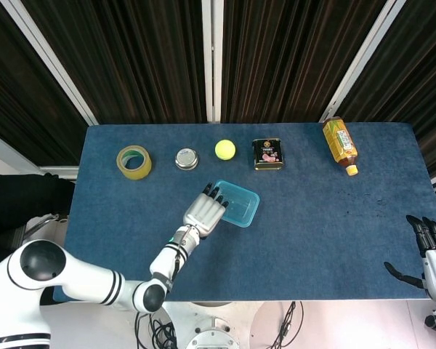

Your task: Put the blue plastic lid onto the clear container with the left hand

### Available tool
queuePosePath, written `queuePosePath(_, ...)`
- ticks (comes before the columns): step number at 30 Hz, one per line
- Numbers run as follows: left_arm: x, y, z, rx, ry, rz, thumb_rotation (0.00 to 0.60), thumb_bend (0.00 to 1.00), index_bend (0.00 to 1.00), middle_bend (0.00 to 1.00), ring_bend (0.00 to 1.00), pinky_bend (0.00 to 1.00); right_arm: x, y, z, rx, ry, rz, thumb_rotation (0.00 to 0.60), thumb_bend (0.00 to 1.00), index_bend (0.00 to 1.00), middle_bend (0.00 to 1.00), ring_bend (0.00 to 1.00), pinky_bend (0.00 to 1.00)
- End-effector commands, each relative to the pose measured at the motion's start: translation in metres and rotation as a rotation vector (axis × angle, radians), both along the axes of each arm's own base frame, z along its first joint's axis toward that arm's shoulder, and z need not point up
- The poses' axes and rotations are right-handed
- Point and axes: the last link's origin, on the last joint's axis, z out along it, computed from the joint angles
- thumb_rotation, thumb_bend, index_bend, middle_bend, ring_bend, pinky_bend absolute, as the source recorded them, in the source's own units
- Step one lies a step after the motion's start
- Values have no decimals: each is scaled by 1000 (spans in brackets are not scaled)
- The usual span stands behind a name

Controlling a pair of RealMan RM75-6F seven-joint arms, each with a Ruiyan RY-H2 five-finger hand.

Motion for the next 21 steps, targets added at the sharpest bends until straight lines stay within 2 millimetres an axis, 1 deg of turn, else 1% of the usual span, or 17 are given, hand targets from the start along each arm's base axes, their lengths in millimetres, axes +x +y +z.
queuePosePath(1,-3,-1,0,5,16,-7,600,0,236,197,19,32,0,0,0,1,0,0,600,77,0,94,0,51)
queuePosePath(15,-11,-5,-11,-9,40,7,600,0,240,207,18,32,3,-1,-2,3,3,2,600,77,0,94,0,51)
queuePosePath(18,-8,-6,-9,-1,27,-13,600,0,240,207,18,32,4,-1,-2,2,3,3,600,78,0,94,0,51)
queuePosePath(21,0,-11,-4,1,-15,-57,600,0,240,206,18,31,4,0,-2,0,2,2,600,78,0,94,0,51)
